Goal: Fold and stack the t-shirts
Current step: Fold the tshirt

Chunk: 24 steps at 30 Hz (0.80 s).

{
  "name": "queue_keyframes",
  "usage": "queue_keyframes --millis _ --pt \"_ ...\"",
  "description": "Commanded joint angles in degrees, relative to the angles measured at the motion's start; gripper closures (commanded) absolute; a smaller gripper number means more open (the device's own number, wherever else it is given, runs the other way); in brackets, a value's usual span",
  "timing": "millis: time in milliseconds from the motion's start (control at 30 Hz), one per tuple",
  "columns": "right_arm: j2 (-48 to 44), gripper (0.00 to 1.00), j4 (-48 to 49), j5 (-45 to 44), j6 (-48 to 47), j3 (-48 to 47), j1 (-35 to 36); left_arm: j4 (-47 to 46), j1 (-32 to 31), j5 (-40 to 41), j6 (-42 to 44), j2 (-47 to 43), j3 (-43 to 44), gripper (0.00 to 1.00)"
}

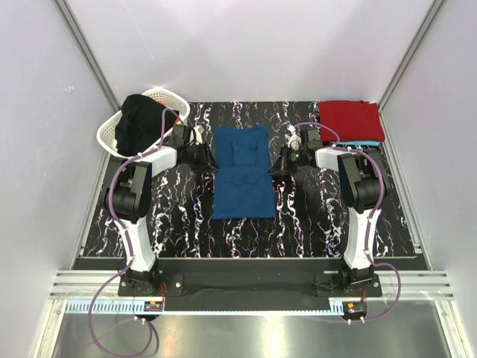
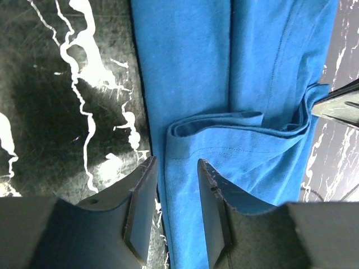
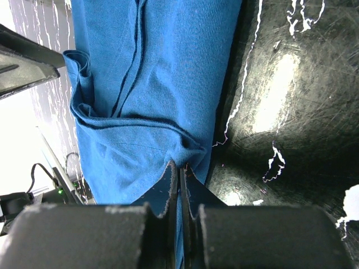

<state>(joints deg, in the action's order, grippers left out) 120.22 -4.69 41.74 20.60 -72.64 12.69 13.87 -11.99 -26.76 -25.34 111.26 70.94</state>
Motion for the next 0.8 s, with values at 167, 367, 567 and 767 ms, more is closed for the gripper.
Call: queue_keyframes --millis 167,367,567,767 --pt "0.3 0.98 1.5 1.7 0.1 -1.4 -0.2 -3.7 0.3 -3.1 -0.1 2.9 3.2 0.62" --pt "-0.4 0.98 1.6 1.3 0.1 -0.7 -0.2 -5.2 0.2 -3.3 -1.1 3.6 2.3 0.72" --pt "-1.7 0.98 1.5 0.6 -0.3 -0.1 -0.3 -3.2 0.1 -3.0 -4.4 3.0 3.2 1.00" --pt "-4.6 0.99 6.4 0.7 0.6 1.3 -0.2 -3.3 -0.8 -1.6 -6.8 -0.3 2.0 1.00"
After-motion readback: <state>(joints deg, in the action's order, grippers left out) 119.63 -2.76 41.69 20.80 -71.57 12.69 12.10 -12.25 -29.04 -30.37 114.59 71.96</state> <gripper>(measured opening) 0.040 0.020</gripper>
